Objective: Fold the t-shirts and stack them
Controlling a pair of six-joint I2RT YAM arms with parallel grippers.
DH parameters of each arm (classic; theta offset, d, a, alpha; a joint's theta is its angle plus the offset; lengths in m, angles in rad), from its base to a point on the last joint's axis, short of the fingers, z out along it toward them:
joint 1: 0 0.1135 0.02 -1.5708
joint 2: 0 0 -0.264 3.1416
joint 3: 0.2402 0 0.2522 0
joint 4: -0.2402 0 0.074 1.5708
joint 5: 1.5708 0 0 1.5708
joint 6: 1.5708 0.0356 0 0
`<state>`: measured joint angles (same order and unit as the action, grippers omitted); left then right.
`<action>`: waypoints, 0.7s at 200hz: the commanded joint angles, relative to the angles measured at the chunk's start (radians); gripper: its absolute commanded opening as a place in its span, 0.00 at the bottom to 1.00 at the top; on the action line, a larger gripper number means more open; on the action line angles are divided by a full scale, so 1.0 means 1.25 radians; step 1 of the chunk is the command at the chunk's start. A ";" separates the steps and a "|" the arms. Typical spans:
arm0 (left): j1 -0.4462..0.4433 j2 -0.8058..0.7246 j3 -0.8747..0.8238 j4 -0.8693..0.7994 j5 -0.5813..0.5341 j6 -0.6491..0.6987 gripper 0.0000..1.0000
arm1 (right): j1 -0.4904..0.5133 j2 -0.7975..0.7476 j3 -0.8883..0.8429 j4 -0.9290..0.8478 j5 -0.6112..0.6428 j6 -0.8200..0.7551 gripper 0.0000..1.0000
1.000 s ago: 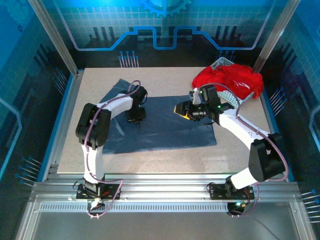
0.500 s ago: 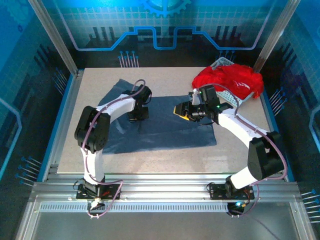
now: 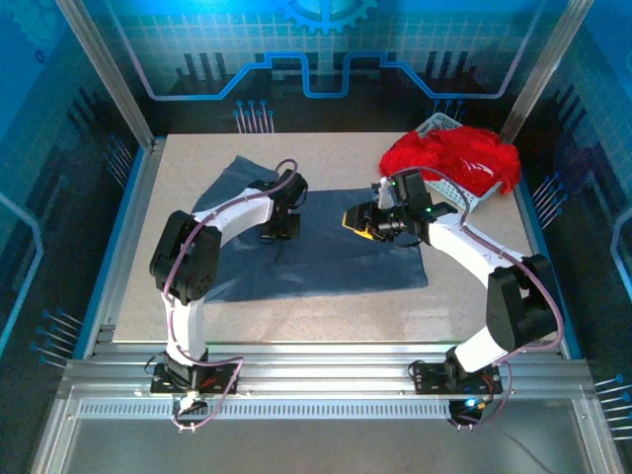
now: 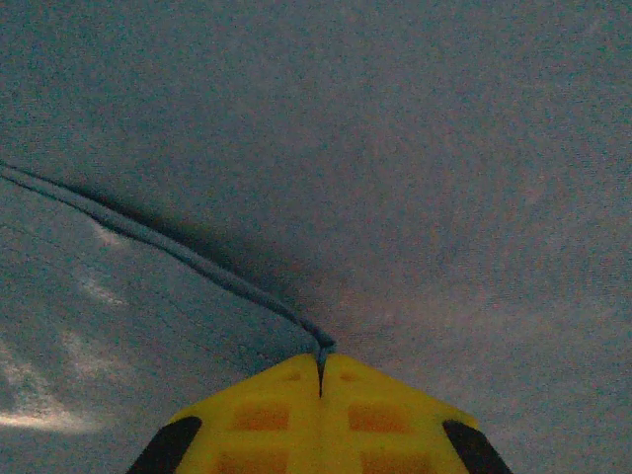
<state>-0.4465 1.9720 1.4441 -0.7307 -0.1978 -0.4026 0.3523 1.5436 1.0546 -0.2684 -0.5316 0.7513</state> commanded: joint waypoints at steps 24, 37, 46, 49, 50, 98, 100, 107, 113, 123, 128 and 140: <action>-0.011 -0.005 0.034 -0.045 -0.045 0.004 0.54 | -0.017 0.018 0.025 -0.073 0.036 -0.022 0.53; -0.006 -0.031 0.035 -0.085 -0.072 -0.035 0.60 | -0.032 0.017 0.019 -0.121 0.076 -0.023 0.53; 0.006 -0.062 0.020 -0.112 -0.080 -0.078 0.59 | -0.048 0.019 0.013 -0.152 0.098 -0.021 0.52; 0.012 -0.073 0.011 -0.120 -0.078 -0.098 0.58 | -0.053 0.019 0.010 -0.163 0.107 -0.019 0.51; 0.015 -0.078 0.006 -0.123 -0.077 -0.103 0.58 | -0.055 0.020 0.010 -0.169 0.111 -0.019 0.51; 0.198 -0.266 -0.267 -0.106 0.098 -0.362 0.34 | -0.128 0.046 -0.055 -0.277 0.195 0.029 0.38; 0.206 -0.268 -0.276 -0.100 0.106 -0.367 0.34 | -0.128 0.049 -0.056 -0.279 0.197 0.030 0.38; 0.234 -0.272 -0.308 -0.079 0.132 -0.389 0.31 | -0.129 0.061 -0.057 -0.285 0.206 0.031 0.37; 0.256 -0.271 -0.331 -0.061 0.155 -0.405 0.29 | -0.129 0.073 -0.058 -0.293 0.214 0.035 0.35; 0.285 -0.261 -0.355 -0.032 0.182 -0.430 0.28 | -0.129 0.096 -0.056 -0.300 0.223 0.042 0.33; 0.292 -0.254 -0.361 -0.024 0.185 -0.442 0.28 | -0.129 0.107 -0.056 -0.304 0.229 0.044 0.31; 0.303 -0.235 -0.370 -0.014 0.179 -0.467 0.27 | -0.128 0.136 -0.051 -0.325 0.248 0.055 0.30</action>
<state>-0.0917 1.6379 1.0225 -0.8001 -0.0681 -0.8478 0.1951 1.6573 0.9920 -0.5888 -0.2817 0.7891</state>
